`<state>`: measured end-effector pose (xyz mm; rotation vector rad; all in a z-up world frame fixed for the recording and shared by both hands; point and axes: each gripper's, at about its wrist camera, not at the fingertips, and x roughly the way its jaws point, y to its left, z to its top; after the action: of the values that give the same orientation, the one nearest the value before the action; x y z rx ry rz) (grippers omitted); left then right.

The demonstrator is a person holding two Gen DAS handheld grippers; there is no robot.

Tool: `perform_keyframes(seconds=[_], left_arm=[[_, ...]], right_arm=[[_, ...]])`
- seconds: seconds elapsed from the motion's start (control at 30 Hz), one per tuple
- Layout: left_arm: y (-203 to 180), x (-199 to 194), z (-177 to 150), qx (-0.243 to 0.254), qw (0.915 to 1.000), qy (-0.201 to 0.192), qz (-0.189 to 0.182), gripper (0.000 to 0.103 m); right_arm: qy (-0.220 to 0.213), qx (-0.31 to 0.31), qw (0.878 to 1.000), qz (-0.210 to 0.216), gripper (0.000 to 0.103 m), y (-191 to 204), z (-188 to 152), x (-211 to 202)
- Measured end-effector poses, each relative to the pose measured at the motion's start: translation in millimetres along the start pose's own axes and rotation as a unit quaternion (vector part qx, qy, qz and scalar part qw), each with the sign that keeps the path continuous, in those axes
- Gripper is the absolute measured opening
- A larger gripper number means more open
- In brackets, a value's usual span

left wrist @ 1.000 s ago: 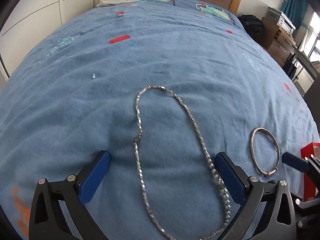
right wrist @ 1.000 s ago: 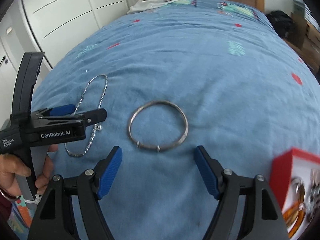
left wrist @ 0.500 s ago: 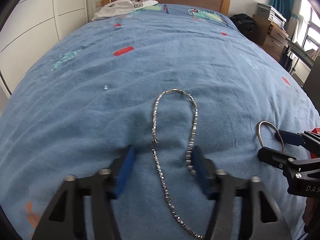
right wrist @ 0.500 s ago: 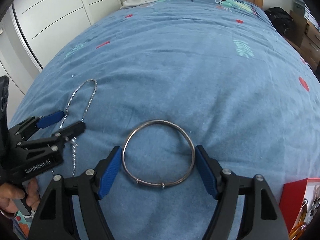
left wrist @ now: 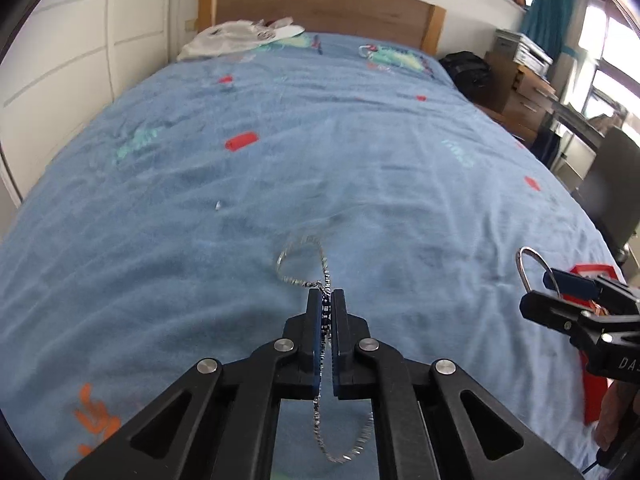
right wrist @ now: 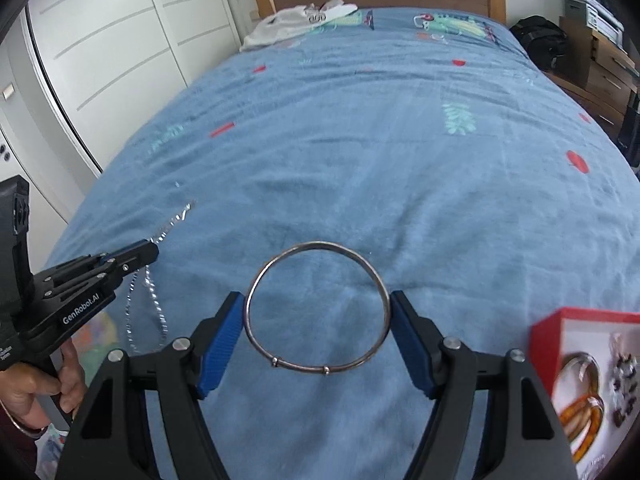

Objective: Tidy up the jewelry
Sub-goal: 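Carry necklace and silver bangle into the red box and open both tools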

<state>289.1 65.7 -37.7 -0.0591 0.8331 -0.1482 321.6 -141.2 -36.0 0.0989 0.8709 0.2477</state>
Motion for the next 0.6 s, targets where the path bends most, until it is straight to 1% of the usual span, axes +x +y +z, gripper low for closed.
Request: perform_keyframes(seconds=[0.17, 0.27, 0.43, 0.47, 0.53, 0.6], left_arm=[[-27.3, -29.2, 8.4, 0.02, 0.9994, -0.017, -0.021, 0.004], [-55.2, -50.7, 13.0, 0.037, 0.998, -0.03, -0.042, 0.004], [-105.2, -78.5, 20.9, 0.053, 0.9932, -0.045, -0.093, 0.004], [-120.4, -84.2, 24.0, 0.055, 0.9913, -0.047, -0.11, 0.004], [-140.5, -91.0, 26.9, 0.061, 0.9885, -0.052, -0.128, 0.004], [-169.7, -98.7, 29.8, 0.072, 0.984, -0.057, -0.153, 0.004]], right_arm=[[-0.026, 0.013, 1.0, -0.004, 0.071, -8.8, -3.6, -45.6], [-0.039, 0.021, 0.999, -0.014, 0.071, -19.4, -8.1, -72.8], [-0.061, 0.039, 0.996, -0.047, 0.071, -52.0, -21.9, -126.4], [-0.064, 0.043, 0.995, -0.056, 0.071, -61.2, -26.1, -137.4], [-0.066, 0.052, 0.994, -0.068, 0.071, -76.6, -33.2, -153.8], [-0.066, 0.057, 0.993, -0.082, 0.071, -91.8, -41.4, -168.1]])
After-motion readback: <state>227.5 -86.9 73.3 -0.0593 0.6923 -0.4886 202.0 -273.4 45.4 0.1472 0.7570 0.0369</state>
